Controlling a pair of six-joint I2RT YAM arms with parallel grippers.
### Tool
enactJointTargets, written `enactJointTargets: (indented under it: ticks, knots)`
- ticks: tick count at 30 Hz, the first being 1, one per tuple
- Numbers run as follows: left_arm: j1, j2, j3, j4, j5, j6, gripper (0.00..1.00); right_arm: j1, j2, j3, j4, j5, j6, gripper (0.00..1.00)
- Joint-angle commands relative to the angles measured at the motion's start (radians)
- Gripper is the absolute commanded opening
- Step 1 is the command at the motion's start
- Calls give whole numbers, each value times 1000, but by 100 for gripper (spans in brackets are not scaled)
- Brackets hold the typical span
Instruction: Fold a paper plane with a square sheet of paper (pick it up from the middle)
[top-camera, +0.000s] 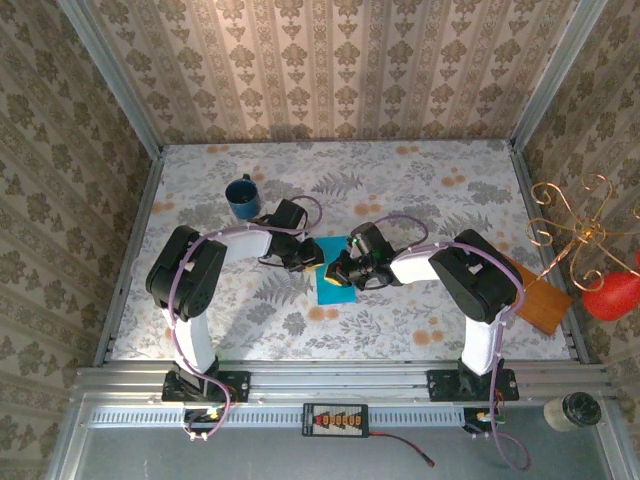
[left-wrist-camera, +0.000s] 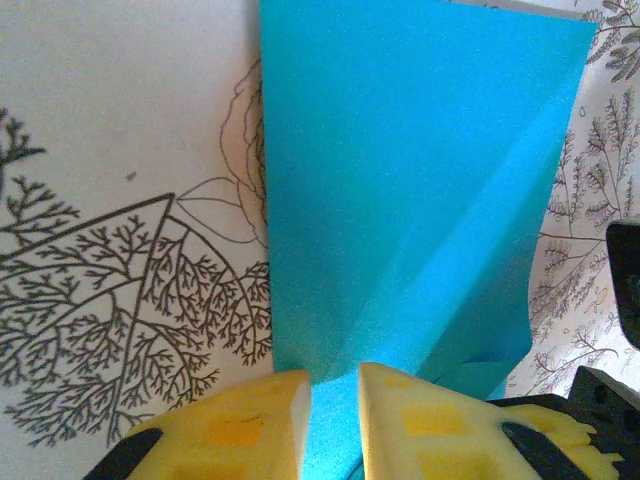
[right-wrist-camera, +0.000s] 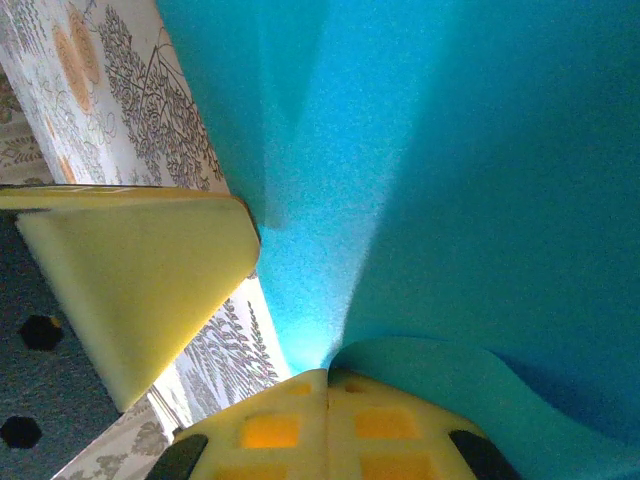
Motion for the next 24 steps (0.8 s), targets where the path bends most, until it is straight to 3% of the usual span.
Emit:
enactJointTargets:
  ticks: [1, 24]
  knots:
    - [-9, 43, -34, -46, -28, -17, 22, 2, 28, 9, -31, 50, 6, 3]
    - [-8, 54, -27, -58, -39, -18, 22, 2, -3, -11, -23, 64, -2, 3]
